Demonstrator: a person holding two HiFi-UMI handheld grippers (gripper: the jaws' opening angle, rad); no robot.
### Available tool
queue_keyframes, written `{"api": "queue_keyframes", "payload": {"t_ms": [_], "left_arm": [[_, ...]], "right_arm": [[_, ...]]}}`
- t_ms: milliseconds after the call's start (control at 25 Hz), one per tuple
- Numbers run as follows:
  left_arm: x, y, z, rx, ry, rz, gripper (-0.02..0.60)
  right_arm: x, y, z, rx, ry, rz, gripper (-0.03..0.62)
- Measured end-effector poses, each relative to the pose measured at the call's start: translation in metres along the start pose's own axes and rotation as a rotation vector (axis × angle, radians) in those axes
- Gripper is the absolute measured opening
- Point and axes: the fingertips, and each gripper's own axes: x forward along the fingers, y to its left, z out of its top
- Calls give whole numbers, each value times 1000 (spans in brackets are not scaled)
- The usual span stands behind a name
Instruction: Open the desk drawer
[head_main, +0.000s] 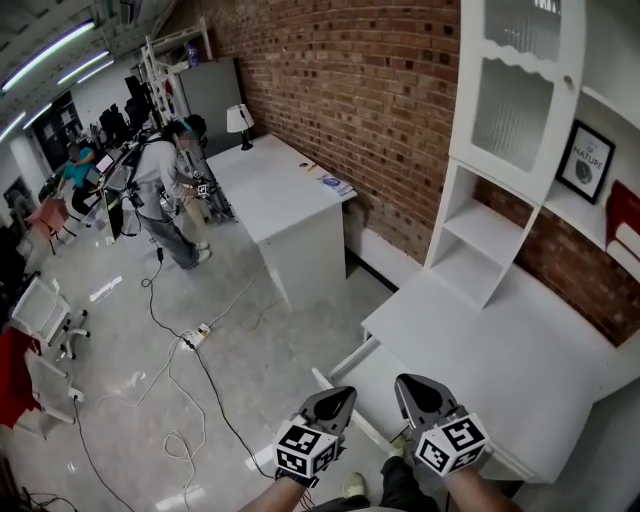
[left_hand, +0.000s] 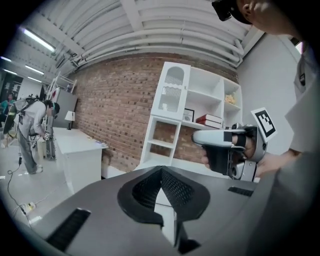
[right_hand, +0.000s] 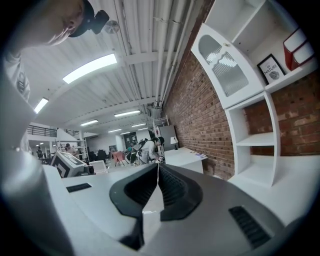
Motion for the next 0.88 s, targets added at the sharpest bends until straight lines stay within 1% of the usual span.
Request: {"api": "queue_keyframes", "payload": {"t_ms": [160, 440, 600, 880], "left_arm": [[-7, -11, 36, 8, -52, -15, 12], [-16, -29, 80, 25, -124, -31, 12], [-19, -38, 93, 35, -145, -43, 12], [-19, -46, 107, 24, -171, -63, 12]], "right_arm": [[-3, 6, 21, -25, -32, 8, 18], [-5, 19, 46, -61, -76, 32, 18], [-7, 28, 55, -61, -89, 38, 17], [-6, 33, 59, -73, -82, 38, 17]]}}
